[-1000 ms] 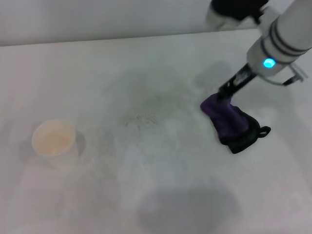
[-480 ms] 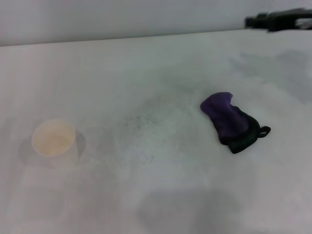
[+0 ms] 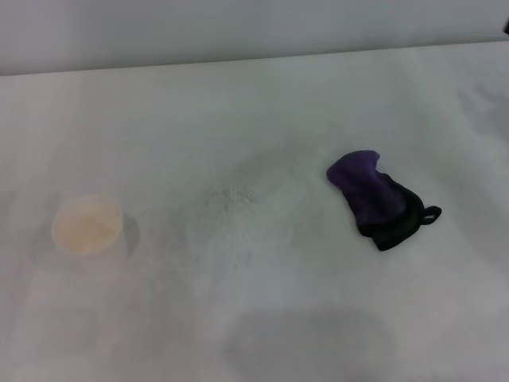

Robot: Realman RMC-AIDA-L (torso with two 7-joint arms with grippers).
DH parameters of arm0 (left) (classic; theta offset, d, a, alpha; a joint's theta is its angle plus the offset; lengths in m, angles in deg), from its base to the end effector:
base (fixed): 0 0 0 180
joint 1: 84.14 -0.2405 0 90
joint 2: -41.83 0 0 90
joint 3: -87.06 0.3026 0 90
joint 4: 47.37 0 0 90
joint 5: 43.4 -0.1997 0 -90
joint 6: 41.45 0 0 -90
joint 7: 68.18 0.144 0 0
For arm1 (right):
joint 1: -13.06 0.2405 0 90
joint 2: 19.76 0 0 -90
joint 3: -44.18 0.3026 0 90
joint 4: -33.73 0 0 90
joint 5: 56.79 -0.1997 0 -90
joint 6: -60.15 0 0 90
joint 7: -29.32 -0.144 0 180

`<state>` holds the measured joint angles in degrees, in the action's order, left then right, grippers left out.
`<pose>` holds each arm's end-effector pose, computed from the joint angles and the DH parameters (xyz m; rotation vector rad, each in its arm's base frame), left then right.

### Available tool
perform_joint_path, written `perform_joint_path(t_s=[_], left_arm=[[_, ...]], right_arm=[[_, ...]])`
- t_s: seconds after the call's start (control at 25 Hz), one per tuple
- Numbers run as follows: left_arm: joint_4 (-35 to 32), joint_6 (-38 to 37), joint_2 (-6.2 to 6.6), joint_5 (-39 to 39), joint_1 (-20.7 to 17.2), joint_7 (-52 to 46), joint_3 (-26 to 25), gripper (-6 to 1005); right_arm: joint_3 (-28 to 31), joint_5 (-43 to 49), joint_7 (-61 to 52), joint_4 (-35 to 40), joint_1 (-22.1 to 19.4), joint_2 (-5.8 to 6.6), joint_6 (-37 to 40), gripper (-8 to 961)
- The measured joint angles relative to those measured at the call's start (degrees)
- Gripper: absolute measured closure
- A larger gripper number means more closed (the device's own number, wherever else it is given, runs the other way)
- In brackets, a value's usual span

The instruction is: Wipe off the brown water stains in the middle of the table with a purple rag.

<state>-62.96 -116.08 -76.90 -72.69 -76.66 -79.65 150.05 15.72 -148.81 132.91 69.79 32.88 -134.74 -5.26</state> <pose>-0.4193 0.2484 0.0194 -1.5862 -0.3669 -0.5287 0.4003 0.3459 0.0935 -1.7683 0.8582 0.7808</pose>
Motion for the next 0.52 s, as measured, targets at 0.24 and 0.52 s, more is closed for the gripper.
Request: perform_joint_path(t_s=[0.24,0.52], left_arm=[[0.11,0.56,-0.09,2.47,-0.01,0.35,0.02,113],[1.46,-0.05,-0.45,7.30,0.33,3.92,0.02,113]], right_arm=[[3.95,-15.52,28.83,-18.64,-0.39,-0.03,-6.00,516],[4.09,-24.19,49.37,-29.50,0.61,-0.20,-8.00,515]])
